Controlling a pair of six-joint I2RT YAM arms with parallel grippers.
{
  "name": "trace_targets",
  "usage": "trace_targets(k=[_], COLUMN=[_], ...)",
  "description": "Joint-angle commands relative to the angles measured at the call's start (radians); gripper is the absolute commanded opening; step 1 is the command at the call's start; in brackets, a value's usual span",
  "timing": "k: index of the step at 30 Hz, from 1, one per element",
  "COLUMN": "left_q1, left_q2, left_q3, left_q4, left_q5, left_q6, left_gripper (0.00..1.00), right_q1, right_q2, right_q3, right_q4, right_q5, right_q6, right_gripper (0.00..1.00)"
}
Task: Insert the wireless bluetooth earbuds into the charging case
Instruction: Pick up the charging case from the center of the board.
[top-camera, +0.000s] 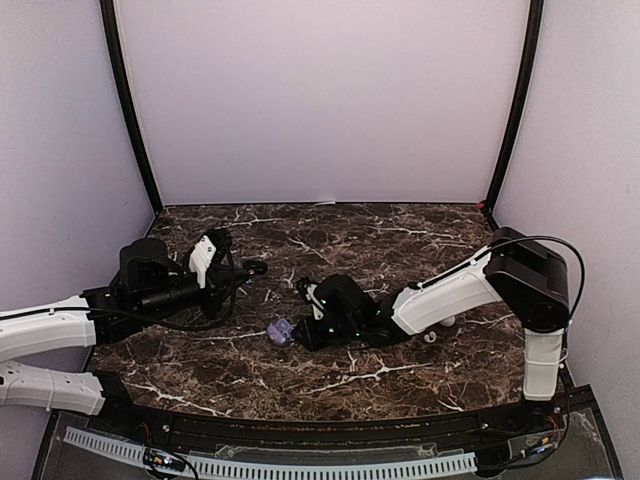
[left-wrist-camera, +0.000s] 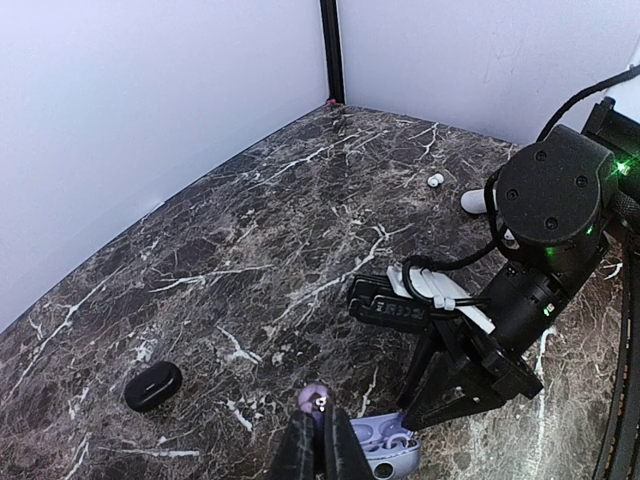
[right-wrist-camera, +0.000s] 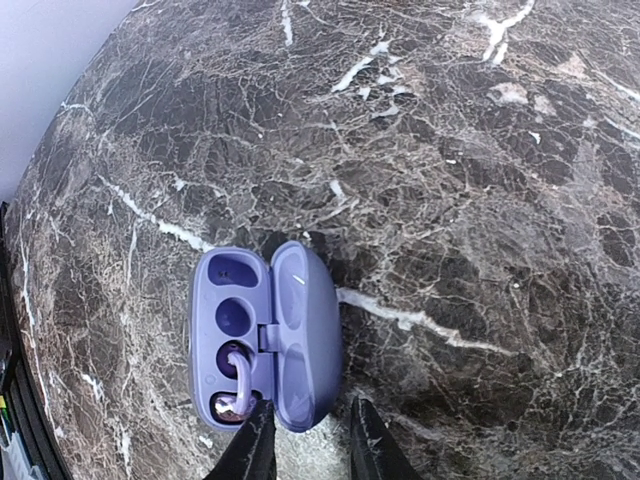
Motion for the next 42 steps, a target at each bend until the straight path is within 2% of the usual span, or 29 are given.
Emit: trace_targets(k=[1, 12, 21, 31, 42], left_q1=[0.004, 0.004, 0.004, 0.003, -0.001], left_q2=[-0.021, -0.022, -0.019, 0.000, 0.055], left_q3=[0.003, 0.001, 0.007, 0.024, 0.042], left_q4=[-0.010, -0.012, -0.016, -0.032, -0.023], left_q5=[-0.007, -0.005, 0.005, 0.057, 0.266], left_q6=[-0.002, 0.001, 0.003, 0.036, 0.041], left_gripper=[0.00, 0.00, 0.00, 0.00, 0.00], right_q1=[-0.006, -0.008, -0.004, 0.010, 0.031], right_q2=[0.019, 0.052, 0.009, -0.110, -0.284], right_q3=[0.029, 0.092, 0.100, 0.084, -0.086], right_q4=[-0.006, -0.057, -0.084, -0.140, -0.093], right_q5=[0.006, 0.038, 0.071, 0.171, 0.195], right_q6=[-0.019, -0.035, -0.089, -0.252, -0.541], right_gripper=[0.24, 0.20, 0.07, 0.00, 0.00])
